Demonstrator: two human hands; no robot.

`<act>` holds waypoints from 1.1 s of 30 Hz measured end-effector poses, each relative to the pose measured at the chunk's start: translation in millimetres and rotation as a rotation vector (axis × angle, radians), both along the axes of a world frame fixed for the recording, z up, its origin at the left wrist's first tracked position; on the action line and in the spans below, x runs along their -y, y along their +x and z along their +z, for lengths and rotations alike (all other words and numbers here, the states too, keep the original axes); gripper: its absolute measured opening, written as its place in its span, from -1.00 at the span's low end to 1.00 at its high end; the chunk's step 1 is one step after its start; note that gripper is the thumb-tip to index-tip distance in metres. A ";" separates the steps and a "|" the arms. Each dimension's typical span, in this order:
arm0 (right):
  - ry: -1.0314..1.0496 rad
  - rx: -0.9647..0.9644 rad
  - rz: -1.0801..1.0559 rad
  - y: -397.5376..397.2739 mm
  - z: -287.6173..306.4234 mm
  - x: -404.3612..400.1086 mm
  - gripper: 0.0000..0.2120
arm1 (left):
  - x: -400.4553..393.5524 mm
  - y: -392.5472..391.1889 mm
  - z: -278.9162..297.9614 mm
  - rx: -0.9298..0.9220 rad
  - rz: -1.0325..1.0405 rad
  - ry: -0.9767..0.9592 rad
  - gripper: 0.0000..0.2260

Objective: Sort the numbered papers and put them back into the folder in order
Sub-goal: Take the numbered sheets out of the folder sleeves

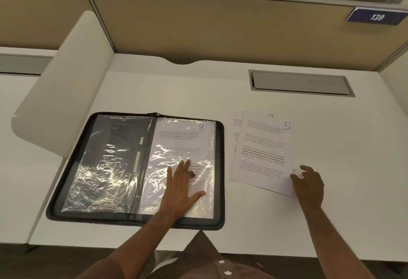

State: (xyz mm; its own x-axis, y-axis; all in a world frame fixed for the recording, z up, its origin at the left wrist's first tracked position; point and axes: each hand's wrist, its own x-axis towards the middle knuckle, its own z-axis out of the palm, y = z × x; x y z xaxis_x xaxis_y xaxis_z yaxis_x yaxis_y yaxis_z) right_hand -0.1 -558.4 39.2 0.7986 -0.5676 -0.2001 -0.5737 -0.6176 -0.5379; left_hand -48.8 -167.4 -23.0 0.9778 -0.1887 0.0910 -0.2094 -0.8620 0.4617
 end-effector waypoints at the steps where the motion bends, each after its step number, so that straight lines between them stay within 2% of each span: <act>1: -0.053 0.048 0.025 -4.6 1.1 -6.7 -0.59 | -0.6 -0.3 0.3 0.014 0.012 -0.050 -0.49; 4: -0.145 0.190 0.150 -11.1 1.2 -32.3 -0.60 | -2.8 -0.6 1.8 0.031 0.054 -0.161 -0.70; 9: -0.116 0.358 0.507 -12.6 -1.4 -95.9 -0.62 | -11.0 2.0 19.3 0.029 0.175 -0.388 -0.83; 13: -0.030 0.356 0.649 -18.3 0.2 -153.4 -0.69 | -27.4 4.5 44.9 -0.037 0.321 -0.599 -0.80; 15: 0.027 0.330 0.690 -21.9 0.9 -177.4 -0.72 | -40.4 2.9 59.7 -0.039 0.374 -0.700 -0.84; 18: 0.124 0.281 0.716 -29.2 1.8 -204.2 -0.74 | -65.0 -2.2 73.6 -0.047 0.472 -0.774 -0.85; 23: 0.174 0.255 0.790 -34.2 -1.2 -233.8 -0.75 | -111.5 -16.8 76.9 -0.086 0.663 -1.011 -0.80; 26: 0.181 0.235 0.813 -32.3 -2.7 -244.2 -0.75 | -138.9 -26.3 74.2 -0.178 0.716 -1.131 -0.82; 27: 0.176 0.226 0.819 -31.3 -2.9 -247.1 -0.75 | -146.1 -28.8 75.3 -0.228 0.720 -1.215 -0.68; 29: 0.158 0.202 0.833 -29.7 -3.2 -252.0 -0.75 | -160.5 -32.1 75.9 -0.384 0.721 -1.383 -0.29; 30: 0.148 0.192 0.841 -29.2 -3.6 -253.9 -0.75 | -168.2 -32.7 75.8 -0.455 0.716 -1.419 -0.19; 32: 0.134 0.172 0.854 -28.8 -5.5 -256.5 -0.76 | -185.2 -31.0 73.4 -0.519 0.703 -1.429 -0.14; 33: 0.127 0.158 0.861 -29.0 -6.2 -257.4 -0.76 | -193.2 -29.6 75.2 -0.526 0.712 -1.421 -0.18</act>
